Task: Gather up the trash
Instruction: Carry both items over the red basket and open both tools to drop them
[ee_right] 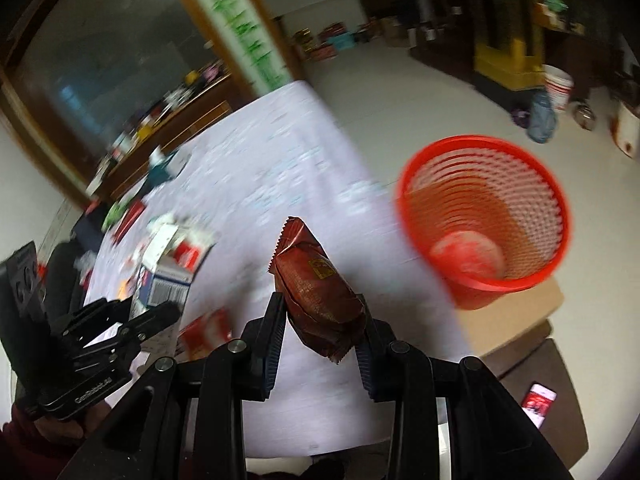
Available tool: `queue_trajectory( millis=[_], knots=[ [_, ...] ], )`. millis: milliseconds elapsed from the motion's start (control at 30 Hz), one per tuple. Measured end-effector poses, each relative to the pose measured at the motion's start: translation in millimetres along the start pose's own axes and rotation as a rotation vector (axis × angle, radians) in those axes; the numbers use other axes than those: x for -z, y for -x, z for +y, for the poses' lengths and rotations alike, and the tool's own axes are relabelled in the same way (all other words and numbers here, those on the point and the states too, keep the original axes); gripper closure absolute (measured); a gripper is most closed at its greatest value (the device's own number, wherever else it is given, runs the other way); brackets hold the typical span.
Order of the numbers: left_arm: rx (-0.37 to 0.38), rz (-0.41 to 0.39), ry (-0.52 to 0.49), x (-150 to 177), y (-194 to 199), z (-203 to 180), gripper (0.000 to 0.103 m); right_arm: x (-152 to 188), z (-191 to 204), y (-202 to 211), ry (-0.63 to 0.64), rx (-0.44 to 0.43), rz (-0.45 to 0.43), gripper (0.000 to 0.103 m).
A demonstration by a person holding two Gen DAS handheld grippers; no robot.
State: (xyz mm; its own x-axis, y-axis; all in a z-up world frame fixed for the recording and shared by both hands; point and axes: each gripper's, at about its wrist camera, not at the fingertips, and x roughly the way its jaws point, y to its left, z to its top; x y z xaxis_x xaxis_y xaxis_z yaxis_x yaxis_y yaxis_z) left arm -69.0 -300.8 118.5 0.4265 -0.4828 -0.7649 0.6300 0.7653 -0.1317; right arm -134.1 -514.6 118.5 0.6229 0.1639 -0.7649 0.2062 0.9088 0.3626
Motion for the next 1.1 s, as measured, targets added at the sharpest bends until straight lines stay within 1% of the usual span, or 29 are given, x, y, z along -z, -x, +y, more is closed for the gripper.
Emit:
queue_trajectory(
  millis=[200,300,400,467,533,600,633,667,700,733,800,833,967,1100],
  knots=[
    [0.095,0.004,-0.037,-48.6,-37.2,-49.9,0.070,-28.1,-60.7,21.6,-0.097,0.084,-0.045,0.068],
    [0.131,0.014,-0.051,-72.2,-59.3,-74.5,0.070,-43.3,-85.3,26.5,-0.132,0.109,-0.063,0.068],
    [0.149,0.028,-0.062,-90.4,-82.2,-93.1,0.070,-59.0,-109.2,24.9,-0.163,0.129,-0.073,0.068],
    [0.150,0.032,-0.066,-103.0,-97.2,-105.0,0.070,-69.4,-124.1,20.4,-0.191,0.124,-0.069,0.068],
    [0.159,0.035,-0.064,-112.8,-109.7,-112.4,0.070,-78.2,-134.8,14.2,-0.204,0.128,-0.067,0.066],
    [0.157,0.023,-0.062,-121.8,-120.0,-117.7,0.069,-88.5,-141.9,7.8,-0.198,0.151,-0.075,0.066],
    [0.158,0.020,-0.062,-125.6,-124.9,-119.9,0.064,-93.4,-146.3,5.2,-0.198,0.165,-0.081,0.060],
    [0.155,0.019,-0.061,-129.4,-129.0,-120.4,0.056,-98.5,-149.6,2.9,-0.200,0.168,-0.078,0.056],
    [0.143,0.016,-0.056,-131.7,-130.8,-120.0,0.052,-102.0,-151.0,2.7,-0.206,0.165,-0.080,0.053],
    [0.130,0.014,-0.047,-133.3,-131.1,-119.3,0.052,-103.8,-151.7,3.5,-0.210,0.164,-0.083,0.053],
    [0.139,0.008,-0.040,-129.8,-123.9,-117.0,0.051,-105.8,-148.4,9.3,-0.187,0.158,-0.091,0.052],
    [0.132,0.006,-0.042,-127.2,-119.8,-115.7,0.051,-104.6,-144.5,12.3,-0.169,0.161,-0.094,0.052],
    [0.100,-0.005,-0.049,-109.9,-100.1,-103.4,0.048,-92.2,-123.7,18.6,-0.122,0.138,-0.079,0.052],
    [0.076,-0.001,-0.012,-87.6,-79.0,-79.9,0.048,-73.3,-92.2,13.6,-0.090,0.091,-0.050,0.052]
  ],
)
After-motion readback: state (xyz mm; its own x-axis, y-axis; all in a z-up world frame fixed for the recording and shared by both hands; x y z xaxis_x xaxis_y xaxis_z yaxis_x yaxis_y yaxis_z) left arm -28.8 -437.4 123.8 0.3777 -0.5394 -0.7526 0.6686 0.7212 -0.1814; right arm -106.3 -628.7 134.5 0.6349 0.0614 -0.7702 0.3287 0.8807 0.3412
